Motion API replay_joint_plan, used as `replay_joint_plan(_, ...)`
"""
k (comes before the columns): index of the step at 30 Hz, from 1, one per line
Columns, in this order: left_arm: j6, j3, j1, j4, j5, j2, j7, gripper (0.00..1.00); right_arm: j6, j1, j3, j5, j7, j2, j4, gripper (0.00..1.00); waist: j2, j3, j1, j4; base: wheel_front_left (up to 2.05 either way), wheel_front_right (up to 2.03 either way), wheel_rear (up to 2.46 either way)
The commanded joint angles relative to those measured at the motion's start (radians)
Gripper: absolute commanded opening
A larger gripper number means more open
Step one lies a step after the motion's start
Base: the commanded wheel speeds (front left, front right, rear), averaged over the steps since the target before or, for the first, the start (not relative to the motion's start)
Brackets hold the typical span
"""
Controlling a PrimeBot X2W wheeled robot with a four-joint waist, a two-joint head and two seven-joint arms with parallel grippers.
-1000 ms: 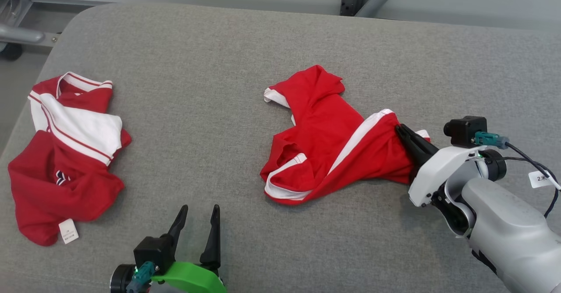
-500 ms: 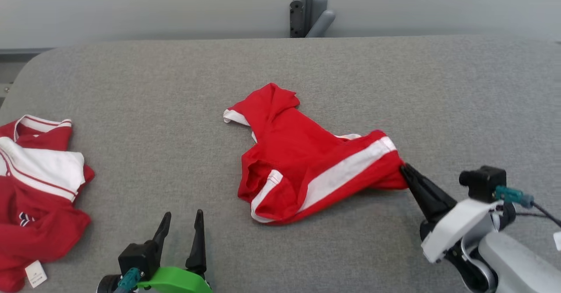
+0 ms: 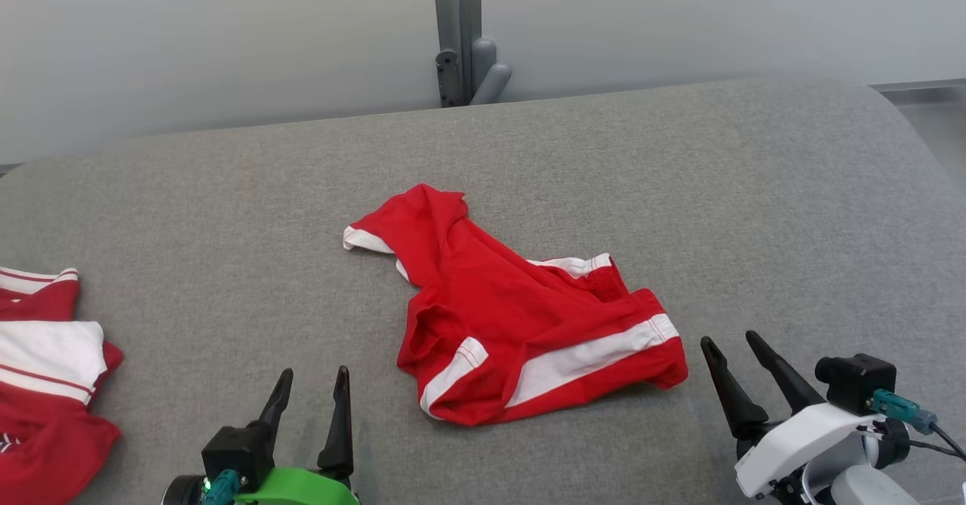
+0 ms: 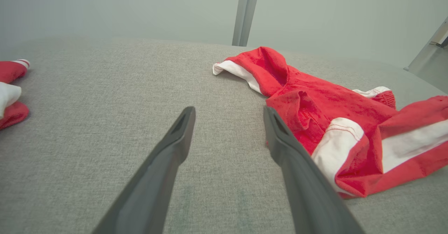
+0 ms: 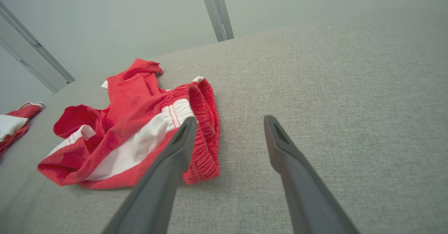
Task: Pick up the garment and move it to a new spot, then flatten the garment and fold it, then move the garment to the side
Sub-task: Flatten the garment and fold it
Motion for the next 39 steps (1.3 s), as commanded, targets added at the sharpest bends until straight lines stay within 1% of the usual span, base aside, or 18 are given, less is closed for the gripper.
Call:
replay_joint_plan(1, -0.004, -0.002, -0.002, -0.011, 0.008, 0.003, 0.001, 1.0, 0.0, 0.012, -0.017, -0.014, -0.003, 0.008, -0.012, 1.0, 0.0, -0.008, 0.0, -0.015, 0.0, 0.0, 0.0)
replay_joint_plan(4, -0.014, -0.019, -0.026, -0.04, 0.026, 0.003, 0.001, 1.0, 0.0, 0.031, -0.077, -0.059, -0.003, 0.033, -0.052, 1.0, 0.0, -0.01, 0.0, -0.03, 0.0, 0.0, 0.0)
replay_joint_plan(7, -0.034, -0.068, -0.05, -0.053, 0.038, 0.003, 0.001, 1.0, 0.0, 0.044, -0.1, -0.091, -0.003, 0.052, -0.072, 1.0, 0.0, -0.008, 0.0, -0.045, 0.0, 0.0, 0.0)
replay_joint_plan(8, -0.055, -0.13, -0.068, -0.038, 0.032, 0.003, 0.001, 1.0, 0.0, 0.047, -0.103, -0.102, -0.003, 0.063, -0.078, 1.0, 0.0, -0.007, 0.0, -0.054, 0.0, 0.0, 0.0)
replay_joint_plan(10, -0.068, -0.194, -0.096, -0.02, 0.037, 0.003, 0.001, 1.0, 0.0, 0.051, -0.103, -0.109, -0.003, 0.07, -0.08, 1.0, 0.0, -0.005, 0.0, -0.062, 0.0, 0.0, 0.0)
replay_joint_plan(13, -0.077, -0.297, -0.135, 0.04, 0.045, 0.003, 0.001, 1.0, 0.0, 0.055, -0.099, -0.116, -0.003, 0.077, -0.076, 1.0, 0.0, -0.001, 0.0, -0.071, 0.0, 0.0, 0.0)
replay_joint_plan(16, -0.079, -0.354, -0.175, 0.108, 0.051, 0.004, 0.001, 1.0, 0.0, 0.052, -0.093, -0.118, -0.003, 0.081, -0.068, 1.0, 0.0, 0.003, 0.0, -0.078, 0.0, 0.0, 0.0)
replay_joint_plan(19, -0.079, -0.37, -0.213, 0.165, 0.053, 0.004, 0.001, 1.0, 0.0, 0.044, -0.089, -0.117, -0.003, 0.086, -0.06, 1.0, 0.0, 0.008, 0.0, -0.087, 0.0, 0.0, 0.0)
replay_joint_plan(22, -0.079, -0.363, -0.253, 0.199, 0.063, 0.004, 0.001, 1.0, 0.0, 0.04, -0.088, -0.115, -0.003, 0.088, -0.057, 1.0, 0.0, 0.012, 0.0, -0.092, 0.0, 0.0, 0.0)
replay_joint_plan(26, -0.079, -0.367, -0.318, 0.279, 0.074, 0.013, 0.001, 1.0, 0.0, 0.033, -0.085, -0.113, -0.003, 0.091, -0.054, 1.0, 0.0, 0.019, 0.0, -0.095, 0.0, 0.0, 0.0)
replay_joint_plan(27, -0.079, -0.367, -0.318, 0.279, 0.074, 0.013, 0.001, 1.0, 0.0, 0.033, -0.085, -0.113, -0.003, 0.091, -0.054, 1.0, 0.0, 0.019, 0.0, -0.095, 0.0, 0.0, 0.0)
replay_joint_plan(31, -0.079, -0.4, -0.385, 0.383, 0.041, 0.019, 0.021, 1.0, 0.0, 0.028, -0.079, -0.108, -0.003, 0.093, -0.049, 1.0, 0.0, 0.024, 0.0, -0.099, 0.0, 0.0, 0.0)
replay_joint_plan(34, -0.079, -0.406, -0.415, 0.429, -0.019, 0.017, 0.044, 1.0, 0.0, 0.03, -0.078, -0.103, -0.003, 0.095, -0.045, 1.0, 0.0, 0.026, 0.0, -0.102, 0.0, 0.0, 0.0)
replay_joint_plan(39, -0.079, -0.416, -0.447, 0.433, -0.178, 0.011, 0.11, 1.0, 0.0, 0.04, -0.088, -0.094, -0.003, 0.1, -0.042, 1.0, 0.0, 0.032, 0.0, -0.098, 0.0, 0.0, 0.0)
